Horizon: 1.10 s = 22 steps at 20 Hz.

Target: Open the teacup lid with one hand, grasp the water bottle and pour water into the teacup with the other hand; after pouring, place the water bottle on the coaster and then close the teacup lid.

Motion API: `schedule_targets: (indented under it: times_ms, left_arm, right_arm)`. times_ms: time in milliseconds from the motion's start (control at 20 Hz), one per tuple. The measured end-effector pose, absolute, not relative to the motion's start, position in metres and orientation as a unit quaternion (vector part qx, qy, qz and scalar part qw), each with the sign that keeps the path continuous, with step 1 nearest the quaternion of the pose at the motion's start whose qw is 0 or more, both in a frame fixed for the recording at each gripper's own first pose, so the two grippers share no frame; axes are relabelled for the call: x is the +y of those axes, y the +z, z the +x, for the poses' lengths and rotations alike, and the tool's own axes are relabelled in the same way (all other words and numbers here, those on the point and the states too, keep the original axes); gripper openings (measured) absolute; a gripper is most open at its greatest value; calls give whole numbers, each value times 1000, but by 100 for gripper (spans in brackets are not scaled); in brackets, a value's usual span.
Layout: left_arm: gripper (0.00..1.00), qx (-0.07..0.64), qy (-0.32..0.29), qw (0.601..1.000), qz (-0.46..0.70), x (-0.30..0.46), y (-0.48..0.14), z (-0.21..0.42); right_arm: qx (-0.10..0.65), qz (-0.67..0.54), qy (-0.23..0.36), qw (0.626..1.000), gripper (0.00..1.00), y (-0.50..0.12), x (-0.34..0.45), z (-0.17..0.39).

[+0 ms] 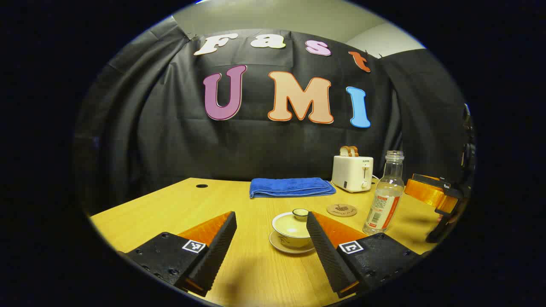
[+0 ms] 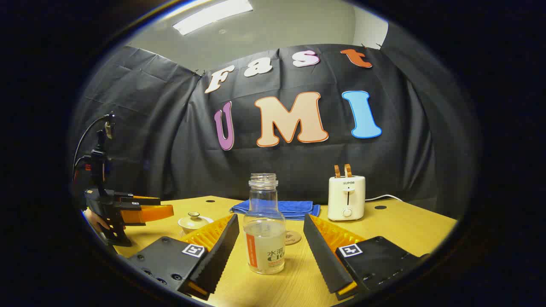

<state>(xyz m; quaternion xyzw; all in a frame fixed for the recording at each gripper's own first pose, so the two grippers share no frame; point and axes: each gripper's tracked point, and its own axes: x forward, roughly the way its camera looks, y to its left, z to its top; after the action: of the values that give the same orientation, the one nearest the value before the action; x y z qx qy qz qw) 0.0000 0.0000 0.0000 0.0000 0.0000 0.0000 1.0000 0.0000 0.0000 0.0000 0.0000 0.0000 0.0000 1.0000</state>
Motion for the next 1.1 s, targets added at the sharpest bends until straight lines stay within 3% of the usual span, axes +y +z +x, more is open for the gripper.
schedule_targets:
  times_ms: [450,650,800,1100]
  left_arm:
    - [96,-8,9,1000,19,1,0,-1]
    - [98,-7,9,1000,18,-1,-2,0]
    - [97,-5,5,1000,19,-1,-3,1]
    - [97,-8,-29,999,18,-15,-2,5]
  right_arm:
    - [21,-1,-3,1000,95,-13,0,5]
    - [46,-6,-21,999,99,-22,-5,9]
    - [51,-3,-21,998,95,-26,-5,8]
    - [52,-3,-14,999,96,-24,-5,6]
